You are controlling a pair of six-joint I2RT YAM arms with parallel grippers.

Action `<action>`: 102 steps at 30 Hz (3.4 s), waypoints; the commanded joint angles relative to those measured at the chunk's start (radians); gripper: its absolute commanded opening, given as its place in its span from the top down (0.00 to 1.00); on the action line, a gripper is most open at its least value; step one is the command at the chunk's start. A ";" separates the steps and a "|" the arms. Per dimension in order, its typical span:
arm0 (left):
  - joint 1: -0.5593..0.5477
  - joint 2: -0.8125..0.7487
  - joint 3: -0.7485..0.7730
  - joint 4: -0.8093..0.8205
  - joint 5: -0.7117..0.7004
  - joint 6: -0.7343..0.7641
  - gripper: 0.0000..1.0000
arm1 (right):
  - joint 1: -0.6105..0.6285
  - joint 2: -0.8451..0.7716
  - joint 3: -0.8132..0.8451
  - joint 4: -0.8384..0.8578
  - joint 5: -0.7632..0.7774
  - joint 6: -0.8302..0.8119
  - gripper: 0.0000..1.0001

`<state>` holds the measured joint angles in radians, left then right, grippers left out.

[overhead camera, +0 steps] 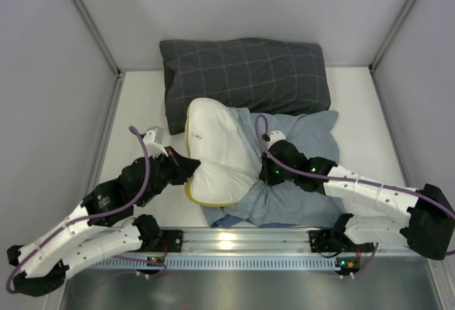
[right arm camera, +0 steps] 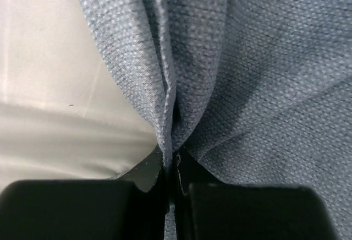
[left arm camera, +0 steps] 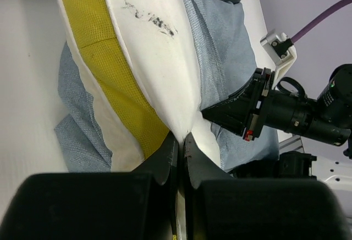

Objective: Remove the pillowcase from the pillow

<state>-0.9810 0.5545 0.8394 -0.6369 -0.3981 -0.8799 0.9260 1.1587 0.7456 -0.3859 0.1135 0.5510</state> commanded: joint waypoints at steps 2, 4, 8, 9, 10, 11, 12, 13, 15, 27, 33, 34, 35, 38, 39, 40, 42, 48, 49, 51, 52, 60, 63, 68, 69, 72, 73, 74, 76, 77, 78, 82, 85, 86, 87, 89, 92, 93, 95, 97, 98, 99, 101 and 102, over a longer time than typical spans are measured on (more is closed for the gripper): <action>0.002 -0.106 0.084 0.031 -0.079 0.004 1.00 | -0.030 0.001 -0.029 -0.074 0.133 -0.003 1.00; 0.001 -0.168 0.105 -0.030 -0.114 0.004 1.00 | -0.058 -0.011 -0.037 -0.097 0.170 -0.003 1.00; 0.001 -0.252 0.174 -0.154 -0.165 -0.002 1.00 | -0.117 -0.042 -0.072 -0.111 0.192 -0.014 1.00; 0.001 -0.267 0.200 -0.180 -0.174 -0.007 1.00 | -0.142 -0.048 -0.078 -0.113 0.193 -0.017 1.00; 0.001 -0.293 0.210 -0.205 -0.182 -0.016 1.00 | -0.153 -0.060 -0.083 -0.113 0.190 -0.017 1.00; 0.002 -0.306 0.219 -0.254 -0.195 -0.022 1.00 | -0.164 -0.065 -0.084 -0.111 0.172 -0.025 1.00; 0.001 -0.320 0.230 -0.273 -0.200 -0.028 1.00 | -0.168 -0.068 -0.081 -0.111 0.175 -0.023 1.00; 0.001 -0.341 0.231 -0.293 -0.205 -0.042 1.00 | -0.171 -0.070 -0.078 -0.114 0.175 -0.025 1.00; 0.002 -0.360 0.231 -0.338 -0.211 -0.059 1.00 | -0.174 -0.068 -0.063 -0.111 0.152 -0.037 1.00; 0.002 -0.364 0.151 -0.360 -0.183 -0.079 1.00 | -0.150 -0.056 0.153 -0.031 -0.118 -0.189 0.19; 0.002 -0.360 0.173 -0.380 -0.185 -0.070 1.00 | -0.281 0.134 0.402 -0.120 -0.060 -0.212 0.04; 0.002 -0.355 0.178 -0.380 -0.183 -0.067 1.00 | -0.294 0.194 0.431 -0.117 -0.061 -0.215 0.04; 0.001 -0.354 0.179 -0.382 -0.179 -0.067 1.00 | -0.302 0.223 0.481 -0.113 -0.045 -0.221 0.04; 0.001 -0.352 0.182 -0.380 -0.165 -0.070 1.00 | -0.312 0.364 0.584 -0.116 -0.024 -0.229 0.04; 0.001 -0.352 0.181 -0.380 -0.162 -0.071 1.00 | -0.312 0.396 0.604 -0.114 -0.035 -0.226 0.05; 0.001 -0.352 0.179 -0.380 -0.159 -0.073 1.00 | -0.314 0.453 0.624 -0.114 -0.049 -0.221 0.05; 0.001 -0.355 0.179 -0.380 -0.150 -0.076 1.00 | -0.314 0.502 0.669 -0.114 -0.083 -0.200 0.08; 0.001 -0.364 0.176 -0.380 -0.134 -0.080 1.00 | -0.308 0.582 0.637 -0.059 -0.160 -0.175 0.23; 0.001 -0.364 0.175 -0.382 -0.133 -0.080 1.00 | -0.306 0.599 0.629 -0.059 -0.161 -0.180 0.27; 0.001 -0.366 0.176 -0.382 -0.131 -0.082 1.00 | -0.308 0.607 0.618 -0.059 -0.140 -0.180 0.61; 0.001 -0.367 0.176 -0.380 -0.131 -0.083 1.00 | -0.312 0.610 0.609 -0.059 -0.120 -0.171 0.75; 0.002 -0.433 0.246 -0.412 -0.174 -0.082 1.00 | -0.484 0.495 0.456 -0.061 0.106 -0.044 1.00; 0.001 -0.472 0.305 -0.475 -0.217 -0.093 1.00 | -0.574 0.397 0.336 -0.045 0.155 0.024 1.00; 0.002 -0.504 0.371 -0.540 -0.252 -0.106 1.00 | -0.740 0.211 0.147 0.037 0.131 0.069 1.00; 0.001 -0.505 0.377 -0.552 -0.260 -0.108 1.00 | -0.759 0.176 0.130 0.045 0.120 0.069 1.00; 0.001 -0.508 0.397 -0.567 -0.275 -0.113 1.00 | -0.794 0.127 0.130 0.048 0.097 0.070 1.00; 0.004 -0.510 0.400 -0.569 -0.277 -0.114 1.00 | -0.794 0.116 0.133 0.048 0.094 0.069 1.00; 0.004 -0.510 0.402 -0.567 -0.277 -0.117 1.00 | -0.796 0.107 0.138 0.048 0.094 0.070 1.00; 0.004 -0.505 0.399 -0.569 -0.280 -0.123 1.00 | -0.796 0.095 0.158 0.065 0.042 0.052 1.00; 0.004 -0.499 0.389 -0.566 -0.278 -0.131 1.00 | -0.794 0.095 0.164 0.094 -0.018 0.028 1.00; 0.004 -0.495 0.383 -0.564 -0.274 -0.134 1.00 | -0.793 0.102 0.187 0.117 -0.085 0.001 1.00; 0.004 -0.398 0.323 -0.525 -0.236 -0.127 1.00 | -0.643 0.151 0.313 0.104 -0.291 -0.108 1.00; 0.004 -0.318 0.268 -0.474 -0.199 -0.102 1.00 | -0.517 0.190 0.428 0.079 -0.266 -0.184 1.00; 0.004 -0.297 0.259 -0.459 -0.185 -0.094 1.00 | -0.451 0.203 0.455 0.076 -0.267 -0.195 1.00; 0.004 -0.263 0.254 -0.457 -0.183 -0.096 1.00 | -0.425 0.243 0.516 0.070 -0.279 -0.216 0.99; 0.002 -0.246 0.248 -0.457 -0.188 -0.099 1.00 | -0.388 0.303 0.598 0.027 -0.316 -0.221 0.61; 0.004 -0.274 0.248 -0.460 -0.199 -0.105 1.00 | -0.380 0.401 0.738 -0.086 -0.308 -0.200 0.01; 0.002 -0.303 0.248 -0.460 -0.209 -0.106 1.00 | -0.378 0.395 0.733 -0.093 -0.295 -0.198 0.00; 0.004 -0.338 0.248 -0.463 -0.212 -0.111 1.00 | -0.375 0.363 0.692 -0.093 -0.255 -0.200 0.00; 0.004 -0.376 0.248 -0.465 -0.212 -0.113 1.00 | -0.375 0.285 0.594 -0.094 -0.227 -0.198 0.01; 0.004 -0.387 0.245 -0.466 -0.211 -0.113 1.00 | -0.375 0.227 0.553 -0.093 -0.229 -0.194 0.01; 0.002 -0.402 0.242 -0.468 -0.206 -0.114 1.00 | -0.375 0.201 0.467 -0.090 -0.241 -0.175 0.00; 0.002 -0.409 0.236 -0.474 -0.205 -0.116 1.00 | -0.401 0.155 0.376 -0.046 -0.421 -0.163 0.01; 0.004 -0.410 0.228 -0.475 -0.206 -0.116 1.00 | -0.415 0.113 0.289 -0.028 -0.508 -0.154 0.01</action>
<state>-0.9810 0.1497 1.0695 -1.2114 -0.5854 -0.9928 0.5400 1.3746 1.1572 -0.4217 -0.2111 0.3771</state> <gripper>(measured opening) 0.031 0.993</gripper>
